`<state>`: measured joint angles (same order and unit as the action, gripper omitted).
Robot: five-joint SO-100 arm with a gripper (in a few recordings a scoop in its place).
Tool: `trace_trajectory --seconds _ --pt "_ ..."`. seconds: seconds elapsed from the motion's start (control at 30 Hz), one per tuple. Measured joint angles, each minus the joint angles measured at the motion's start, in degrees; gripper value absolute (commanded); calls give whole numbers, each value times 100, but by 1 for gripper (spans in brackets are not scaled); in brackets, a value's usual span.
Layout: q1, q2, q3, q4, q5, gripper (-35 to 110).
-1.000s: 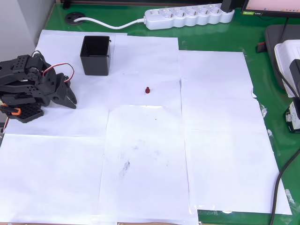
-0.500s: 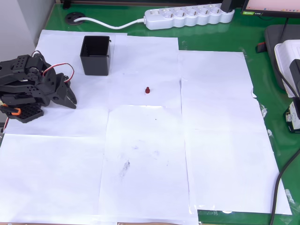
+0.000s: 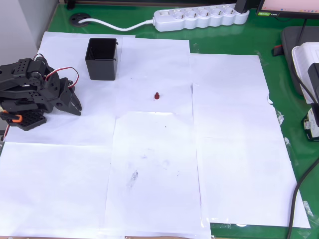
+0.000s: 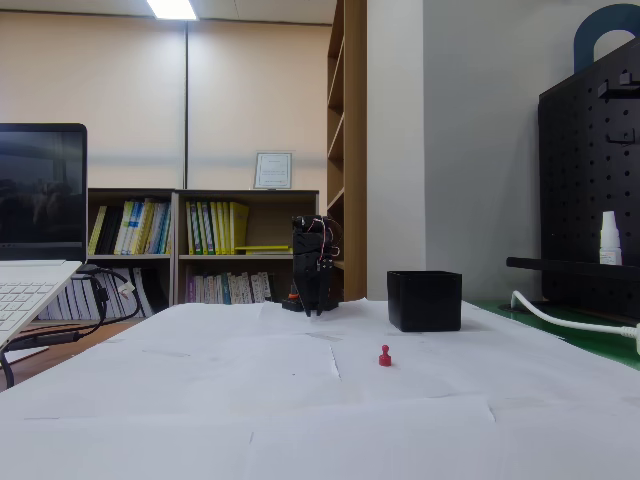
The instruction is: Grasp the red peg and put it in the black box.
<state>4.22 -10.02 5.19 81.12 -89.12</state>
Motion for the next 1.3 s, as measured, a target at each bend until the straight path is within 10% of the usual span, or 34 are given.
trace_trajectory --seconds 0.9,1.3 --pt "905 0 -9 -316 -1090 0" --pt "97 1705 -62 -5484 105 0"
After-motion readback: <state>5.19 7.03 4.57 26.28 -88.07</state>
